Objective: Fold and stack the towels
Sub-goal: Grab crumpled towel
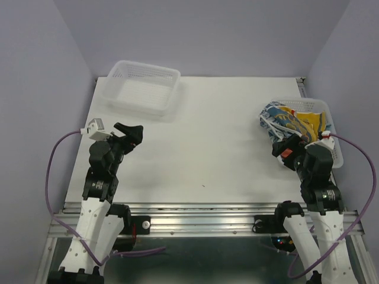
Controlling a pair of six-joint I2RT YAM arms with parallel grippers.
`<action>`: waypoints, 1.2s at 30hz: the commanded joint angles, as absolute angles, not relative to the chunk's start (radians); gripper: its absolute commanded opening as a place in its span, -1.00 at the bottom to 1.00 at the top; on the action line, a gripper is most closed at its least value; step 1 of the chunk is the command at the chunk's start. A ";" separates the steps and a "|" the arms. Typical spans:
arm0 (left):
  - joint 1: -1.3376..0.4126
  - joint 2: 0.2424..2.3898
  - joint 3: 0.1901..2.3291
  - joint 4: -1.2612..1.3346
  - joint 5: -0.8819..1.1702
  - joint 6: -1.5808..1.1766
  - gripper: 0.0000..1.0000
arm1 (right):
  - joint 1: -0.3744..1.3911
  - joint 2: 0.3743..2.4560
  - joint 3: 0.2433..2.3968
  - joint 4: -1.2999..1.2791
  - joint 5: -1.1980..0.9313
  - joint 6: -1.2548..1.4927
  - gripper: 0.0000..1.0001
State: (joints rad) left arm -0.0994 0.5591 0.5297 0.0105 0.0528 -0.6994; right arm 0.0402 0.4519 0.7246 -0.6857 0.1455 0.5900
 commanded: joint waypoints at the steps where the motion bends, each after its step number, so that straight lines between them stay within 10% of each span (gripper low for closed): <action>1: -0.103 0.586 0.517 0.049 0.061 -0.684 0.98 | 0.035 0.466 0.770 -0.620 0.138 0.539 1.00; 10: -0.103 0.594 0.511 0.061 0.061 -0.675 0.98 | 0.035 0.814 0.873 -0.460 -0.253 0.500 1.00; 36: -0.104 0.624 0.500 0.072 -0.035 -0.649 0.97 | 0.215 1.302 1.157 -0.422 0.403 0.048 1.00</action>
